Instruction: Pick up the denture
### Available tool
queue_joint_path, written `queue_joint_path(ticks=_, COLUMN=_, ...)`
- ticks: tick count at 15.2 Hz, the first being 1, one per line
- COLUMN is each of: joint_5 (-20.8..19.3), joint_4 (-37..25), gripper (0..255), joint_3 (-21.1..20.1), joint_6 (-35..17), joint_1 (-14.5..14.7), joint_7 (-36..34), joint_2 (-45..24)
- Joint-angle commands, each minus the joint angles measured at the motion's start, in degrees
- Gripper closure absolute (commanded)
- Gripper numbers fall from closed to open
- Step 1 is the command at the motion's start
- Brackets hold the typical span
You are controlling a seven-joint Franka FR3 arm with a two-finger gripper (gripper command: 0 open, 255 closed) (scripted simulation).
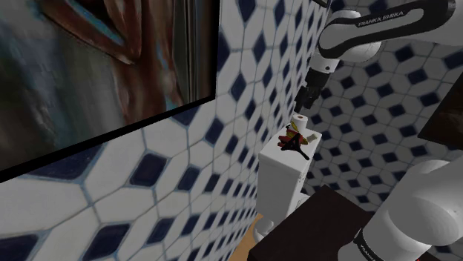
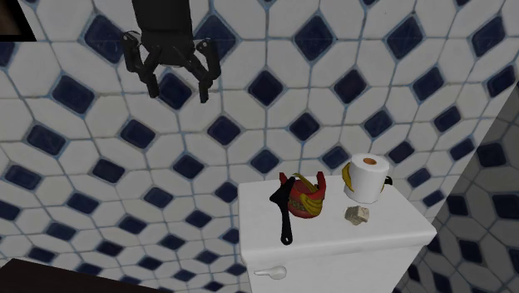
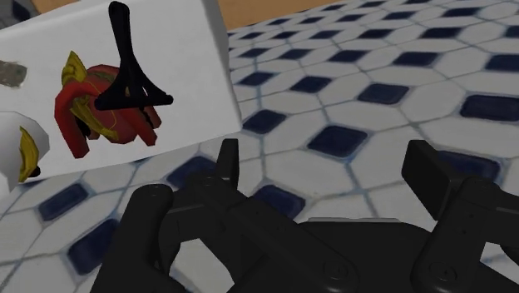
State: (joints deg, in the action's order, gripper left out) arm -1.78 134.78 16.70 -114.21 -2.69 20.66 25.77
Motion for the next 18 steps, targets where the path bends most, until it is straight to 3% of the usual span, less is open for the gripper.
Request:
queue_joint_path(ticks=1, joint_5=0.4, joint_4=-1.4, gripper=0, joint_3=1.8, joint_6=-2.2, joint_1=-0.1, joint_7=2.2, joint_2=-3.9)
queue_joint_path(ticks=6, joint_5=3.0, joint_4=-5.7, gripper=0, joint_3=6.2, joint_6=-6.9, joint_1=-0.2, joint_7=8.4, joint_2=-14.0)
queue_joint_path(ticks=11, joint_5=8.1, joint_4=-11.7, gripper=0, joint_3=9.4, joint_6=-10.0, joint_1=-1.0, joint_7=15.4, joint_2=-25.1)
queue_joint_path(ticks=18, joint_5=16.9, joint_4=-23.3, gripper=0, joint_3=10.4, joint_6=-11.3, joint_1=-5.3, joint_7=24.8, joint_2=-41.5)
